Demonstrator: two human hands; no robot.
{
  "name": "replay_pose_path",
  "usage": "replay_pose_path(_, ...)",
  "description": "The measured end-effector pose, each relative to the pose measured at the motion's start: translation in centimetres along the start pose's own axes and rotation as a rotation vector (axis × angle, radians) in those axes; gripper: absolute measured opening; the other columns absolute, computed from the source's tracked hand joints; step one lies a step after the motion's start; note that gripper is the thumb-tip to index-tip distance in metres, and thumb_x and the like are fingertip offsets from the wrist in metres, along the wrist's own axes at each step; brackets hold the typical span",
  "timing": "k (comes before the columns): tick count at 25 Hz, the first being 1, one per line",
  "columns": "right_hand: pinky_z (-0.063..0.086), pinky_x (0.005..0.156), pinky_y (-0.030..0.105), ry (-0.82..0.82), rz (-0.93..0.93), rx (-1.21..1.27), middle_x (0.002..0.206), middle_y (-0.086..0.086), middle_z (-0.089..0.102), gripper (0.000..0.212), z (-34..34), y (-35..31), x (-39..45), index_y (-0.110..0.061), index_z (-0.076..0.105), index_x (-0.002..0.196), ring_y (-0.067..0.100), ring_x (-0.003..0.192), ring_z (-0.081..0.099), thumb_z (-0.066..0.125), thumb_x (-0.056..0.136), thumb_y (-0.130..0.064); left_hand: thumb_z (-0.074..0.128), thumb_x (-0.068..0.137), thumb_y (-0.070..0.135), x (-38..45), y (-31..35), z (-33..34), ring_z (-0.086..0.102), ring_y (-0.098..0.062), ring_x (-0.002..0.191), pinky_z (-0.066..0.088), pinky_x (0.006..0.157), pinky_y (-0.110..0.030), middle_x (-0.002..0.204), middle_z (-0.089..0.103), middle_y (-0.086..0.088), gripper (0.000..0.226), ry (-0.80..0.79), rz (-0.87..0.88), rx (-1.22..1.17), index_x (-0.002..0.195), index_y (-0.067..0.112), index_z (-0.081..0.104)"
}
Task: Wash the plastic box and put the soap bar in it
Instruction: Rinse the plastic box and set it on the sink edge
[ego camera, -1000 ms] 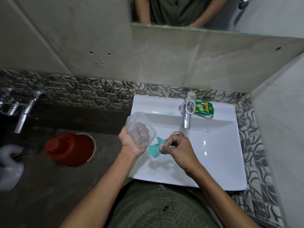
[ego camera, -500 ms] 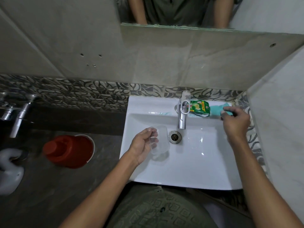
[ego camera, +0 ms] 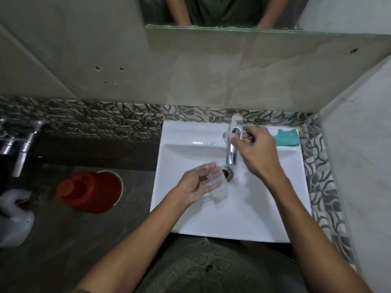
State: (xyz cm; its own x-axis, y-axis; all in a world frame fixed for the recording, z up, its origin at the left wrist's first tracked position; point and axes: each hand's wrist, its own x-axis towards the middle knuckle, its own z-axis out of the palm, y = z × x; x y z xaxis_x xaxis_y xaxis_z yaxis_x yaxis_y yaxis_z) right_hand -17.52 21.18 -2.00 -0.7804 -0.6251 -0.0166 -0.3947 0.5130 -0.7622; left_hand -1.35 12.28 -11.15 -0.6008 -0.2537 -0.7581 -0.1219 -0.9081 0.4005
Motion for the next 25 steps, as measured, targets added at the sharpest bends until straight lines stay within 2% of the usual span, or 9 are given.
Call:
replay_pose_path(5, 0.030, 0.046, 0.028, 0.021, -0.015, -0.270, 0.060, 0.010, 0.054, 0.017, 0.7, -1.4, 1.7, -0.006, 0.055, 0.061, 0.026, 0.052, 0.046, 0.067, 0.066, -0.016, 0.049, 0.102, 0.005, 1.5, -0.5, 2.2, 0.072, -0.026, 0.100, 0.059, 0.089, -0.051, 0.104, 0.075, -0.013, 0.025, 0.015, -0.061, 0.070, 0.116, 0.003, 0.069)
replay_pose_path(8, 0.025, 0.046, 0.029, -0.003, -0.077, -0.317, 0.057, 0.003, 0.045, 0.008, -0.7, -0.5, 2.8, -0.008, 0.049, 0.060, 0.032, 0.057, 0.044, 0.054, 0.063, -0.013, 0.047, 0.103, 0.006, 2.0, -0.6, 3.3, 0.071, -0.025, 0.093, 0.059, 0.088, -0.050, 0.100, 0.074, -0.012, 0.024, 0.013, -0.063, 0.107, 0.112, 0.005, 0.069)
replay_pose_path(10, 0.027, 0.049, 0.029, 0.015, -0.090, -0.294, 0.060, 0.001, 0.046, 0.004, -0.7, -0.1, 3.1, -0.015, 0.051, 0.060, 0.029, 0.059, 0.044, 0.051, 0.061, -0.010, 0.046, 0.103, 0.006, 2.2, -0.8, 3.8, 0.071, -0.023, 0.089, 0.062, 0.082, -0.046, 0.100, 0.073, -0.011, 0.025, 0.020, -0.069, 0.128, 0.115, 0.004, 0.067)
replay_pose_path(12, 0.040, 0.059, 0.032, 0.133, -0.021, -0.112, 0.073, 0.002, 0.059, 0.018, 0.5, 0.7, 2.3, -0.019, 0.066, 0.075, 0.023, 0.068, 0.052, 0.056, 0.066, -0.007, 0.046, 0.103, 0.006, 2.4, -1.1, 4.0, 0.071, -0.021, 0.085, 0.063, 0.076, -0.043, 0.098, 0.073, -0.010, 0.025, 0.025, -0.077, 0.144, 0.116, 0.004, 0.067)
replay_pose_path(15, 0.053, 0.083, 0.034, 0.330, 0.284, 0.243, 0.092, 0.002, 0.069, 0.030, 3.0, 3.2, -0.8, -0.011, 0.069, 0.102, 0.019, 0.085, 0.063, 0.056, 0.076, -0.006, 0.047, 0.102, 0.005, 2.5, -1.1, 4.0, 0.071, -0.019, 0.082, 0.062, 0.078, -0.042, 0.090, 0.073, -0.007, 0.024, 0.052, -0.070, 0.158, 0.109, 0.006, 0.070)
replay_pose_path(17, 0.054, 0.087, 0.038, 0.185, 0.459, 0.209, 0.098, 0.001, 0.068, 0.027, 5.1, 5.2, -3.1, -0.013, 0.067, 0.106, 0.022, 0.093, 0.065, 0.055, 0.081, -0.014, 0.047, 0.102, 0.006, 2.5, -0.9, 3.9, 0.068, -0.016, 0.069, 0.058, 0.075, -0.037, 0.082, 0.070, -0.005, 0.023, 0.094, -0.067, 0.128, 0.103, 0.007, 0.070)
replay_pose_path(21, 0.050, 0.077, 0.039, -0.273, 0.627, 0.377, 0.095, 0.007, 0.068, 0.035, 8.5, 6.1, -4.6, -0.008, 0.067, 0.101, 0.028, 0.087, 0.063, 0.060, 0.089, -0.040, 0.042, 0.104, 0.011, 2.9, -0.6, 3.1, 0.044, -0.010, 0.041, 0.035, 0.039, -0.020, 0.064, 0.053, -0.002, 0.019, 0.267, -0.059, 0.176, 0.095, 0.013, 0.058)
replay_pose_path(23, 0.052, 0.075, 0.041, -0.358, 0.748, 0.548, 0.094, 0.011, 0.068, 0.040, 9.3, 5.6, -4.0, -0.007, 0.070, 0.107, 0.029, 0.078, 0.062, 0.058, 0.096, -0.043, 0.033, 0.101, 0.008, 3.1, -0.2, 2.2, 0.033, -0.010, 0.034, 0.024, 0.036, -0.018, 0.056, 0.046, 0.000, 0.028, 0.355, -0.034, 0.242, 0.079, 0.016, 0.049)
replay_pose_path(25, 0.045, 0.057, 0.033, -0.419, 0.867, 0.660, 0.086, 0.015, 0.063, 0.045, 9.6, 5.5, -3.3, -0.006, 0.067, 0.118, 0.026, 0.060, 0.055, 0.054, 0.100, -0.045, 0.029, 0.091, 0.005, 3.2, 0.2, 1.6, 0.025, -0.011, 0.031, 0.019, 0.042, -0.022, 0.055, 0.041, 0.000, 0.029, 0.422, -0.031, 0.310, 0.067, 0.017, 0.039)
